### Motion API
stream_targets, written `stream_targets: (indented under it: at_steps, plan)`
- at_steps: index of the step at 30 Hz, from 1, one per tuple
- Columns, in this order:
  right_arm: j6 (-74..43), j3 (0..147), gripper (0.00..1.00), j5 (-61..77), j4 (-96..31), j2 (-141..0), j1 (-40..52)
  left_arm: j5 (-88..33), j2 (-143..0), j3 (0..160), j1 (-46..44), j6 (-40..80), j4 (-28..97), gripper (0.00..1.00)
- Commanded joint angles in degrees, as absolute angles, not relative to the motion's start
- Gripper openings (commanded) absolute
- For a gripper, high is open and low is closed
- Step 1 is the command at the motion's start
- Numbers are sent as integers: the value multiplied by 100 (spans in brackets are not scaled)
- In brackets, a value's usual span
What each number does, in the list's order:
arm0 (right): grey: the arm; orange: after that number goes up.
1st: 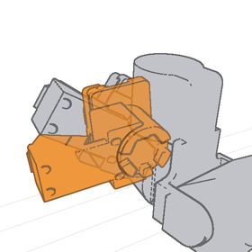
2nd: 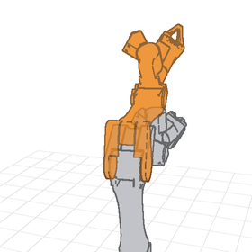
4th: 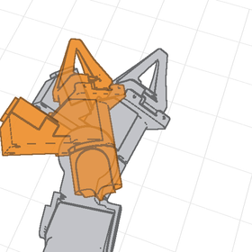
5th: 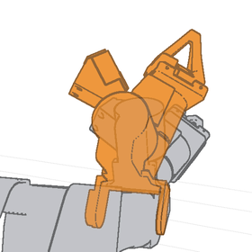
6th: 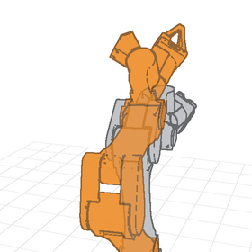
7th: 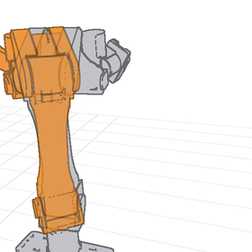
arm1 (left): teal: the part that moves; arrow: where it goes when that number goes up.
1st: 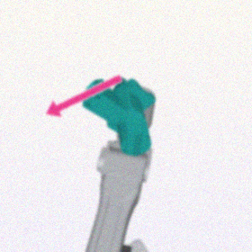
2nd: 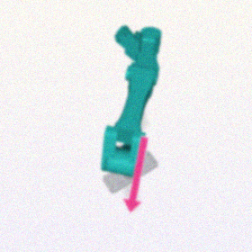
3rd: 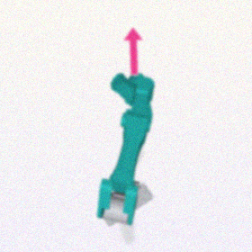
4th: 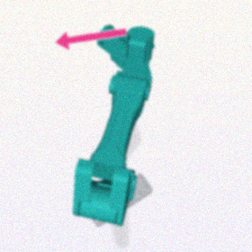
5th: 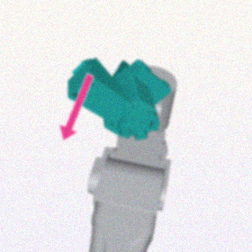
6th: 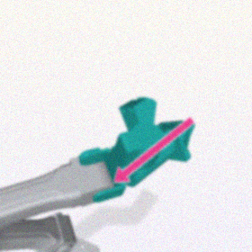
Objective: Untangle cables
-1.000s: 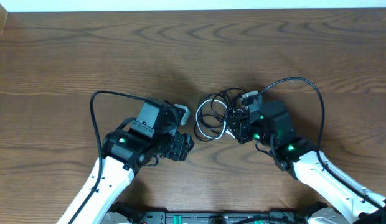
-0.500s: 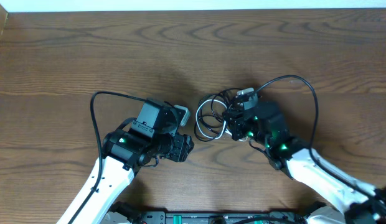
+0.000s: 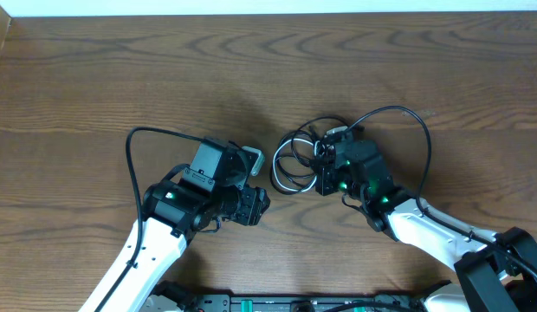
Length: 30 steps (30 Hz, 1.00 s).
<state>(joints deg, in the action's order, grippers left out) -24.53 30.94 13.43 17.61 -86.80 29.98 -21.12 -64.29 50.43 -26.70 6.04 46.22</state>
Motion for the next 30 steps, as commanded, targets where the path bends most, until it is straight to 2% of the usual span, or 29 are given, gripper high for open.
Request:
stream_targets:
  at_steps: [1, 6, 15, 18, 23, 30]
  plan:
    - [-2788, 3190, 1, 1909, 1944, -8514, 3044, -2182, -6429, 5057, -2687, 628, 4641, 59]
    - [-2786, 3468, 1, 2622, 1970, -7826, 3044, -2185, -6429, 5057, -2687, 628, 4646, 59]
    - [-2652, 3590, 1, 2523, 1876, -6084, 2895, -2185, -6429, 5057, -2687, 519, 4652, 59]
    - [-2657, 3590, 1, 2606, 1592, -5647, 2899, -2318, -6429, 5057, -2687, 519, 4287, 59]
    - [-2832, 3590, 1, 2947, 1345, -5354, 2967, -2808, -6431, 5057, -2687, 521, 3450, 71]
    - [-2827, 3590, 1, 3472, 1347, -5170, 3376, -2810, -6436, 5057, -2687, 521, 2582, 72]
